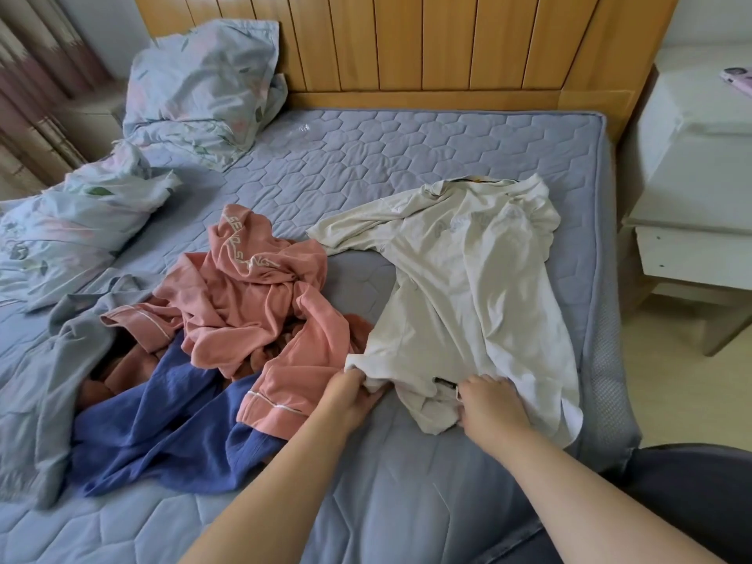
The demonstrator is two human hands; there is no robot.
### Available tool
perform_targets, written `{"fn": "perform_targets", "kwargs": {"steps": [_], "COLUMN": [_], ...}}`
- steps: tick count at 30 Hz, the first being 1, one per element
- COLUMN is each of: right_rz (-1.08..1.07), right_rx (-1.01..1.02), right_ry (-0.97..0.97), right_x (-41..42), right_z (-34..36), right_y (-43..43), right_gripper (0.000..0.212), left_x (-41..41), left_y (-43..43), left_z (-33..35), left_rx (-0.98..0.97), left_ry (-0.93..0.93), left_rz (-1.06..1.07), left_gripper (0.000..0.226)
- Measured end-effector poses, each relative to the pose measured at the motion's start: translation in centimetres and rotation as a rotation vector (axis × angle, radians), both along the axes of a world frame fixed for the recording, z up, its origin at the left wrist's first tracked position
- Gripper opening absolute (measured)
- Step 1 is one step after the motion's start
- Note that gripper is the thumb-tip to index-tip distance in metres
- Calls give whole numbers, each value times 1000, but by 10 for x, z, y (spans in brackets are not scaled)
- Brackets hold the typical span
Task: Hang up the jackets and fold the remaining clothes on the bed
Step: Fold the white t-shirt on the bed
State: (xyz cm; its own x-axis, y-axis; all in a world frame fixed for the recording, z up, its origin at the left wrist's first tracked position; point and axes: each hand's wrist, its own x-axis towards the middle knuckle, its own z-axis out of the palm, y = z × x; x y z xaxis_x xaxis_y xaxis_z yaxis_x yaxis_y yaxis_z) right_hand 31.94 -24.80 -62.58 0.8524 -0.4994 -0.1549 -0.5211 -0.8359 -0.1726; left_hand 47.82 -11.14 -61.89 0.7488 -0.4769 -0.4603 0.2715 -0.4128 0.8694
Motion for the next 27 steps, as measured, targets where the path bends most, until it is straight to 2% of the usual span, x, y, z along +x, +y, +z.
{"fn": "perform_targets", "kwargs": {"steps": [2, 3, 4, 5, 6, 7, 9, 11, 13, 15, 17, 19, 20, 21, 22, 24, 27], "right_rz": [-104, -162, -217, -243, -243, -235, -176, -138, -102, -47, 11, 79, 96, 88, 58, 21, -29], "right_rx": [1, 27, 38, 44, 65, 125, 264, 327, 244, 197, 204, 243, 244, 240, 243, 232, 145], "right_ry": [-195, -330, -466, -515, -465, -334, -64, -32, -184, -289, -244, -32, 45, 29, -47, -322, -619], "right_x": [1, 1, 0, -1, -3, -5, -11, -12, -8, -3, -1, -2, -3, -4, -4, -4, -6], "right_z": [10, 13, 13, 16, 20, 23, 19, 16, 12, 12, 13, 11, 9, 9, 11, 8, 7], "right_y": [1, 0, -2, -3, -4, -4, -5, -3, -4, -2, 1, 4, 3, 2, -1, -5, -13], "right_gripper": [7, 10, 13, 10, 4, 7, 8, 17, 20, 16, 11, 18, 20, 17, 12, 16, 26], "left_x": [0, 0, 0, -1, 2, 7, 17, 24, 19, 11, 1, -4, -3, 0, 3, 12, 11], "left_y": [-2, -2, -3, 0, 7, 17, 38, 50, 53, 49, 41, 30, 27, 25, 23, 19, 2], "left_z": [9, 15, 27, 23, 26, 24, 22, 16, 18, 23, 21, 17, 18, 19, 23, 34, 49], "left_rx": [-80, -47, 37, 107, 234, 405, 816, 1002, 972, 824, 627, 584, 663, 775, 891, 1103, 1381], "left_ry": [217, 255, 280, 218, 102, -81, -464, -689, -737, -888, -1022, -996, -974, -963, -939, -844, -693], "left_rz": [74, -7, 43, -19, -104, -256, -649, -765, -632, -539, -568, -699, -747, -760, -759, -783, -1080], "left_gripper": [21, 19, 20, 23, 29, 37, 37, 34, 36, 42, 51, 51, 48, 45, 43, 41, 48]}}
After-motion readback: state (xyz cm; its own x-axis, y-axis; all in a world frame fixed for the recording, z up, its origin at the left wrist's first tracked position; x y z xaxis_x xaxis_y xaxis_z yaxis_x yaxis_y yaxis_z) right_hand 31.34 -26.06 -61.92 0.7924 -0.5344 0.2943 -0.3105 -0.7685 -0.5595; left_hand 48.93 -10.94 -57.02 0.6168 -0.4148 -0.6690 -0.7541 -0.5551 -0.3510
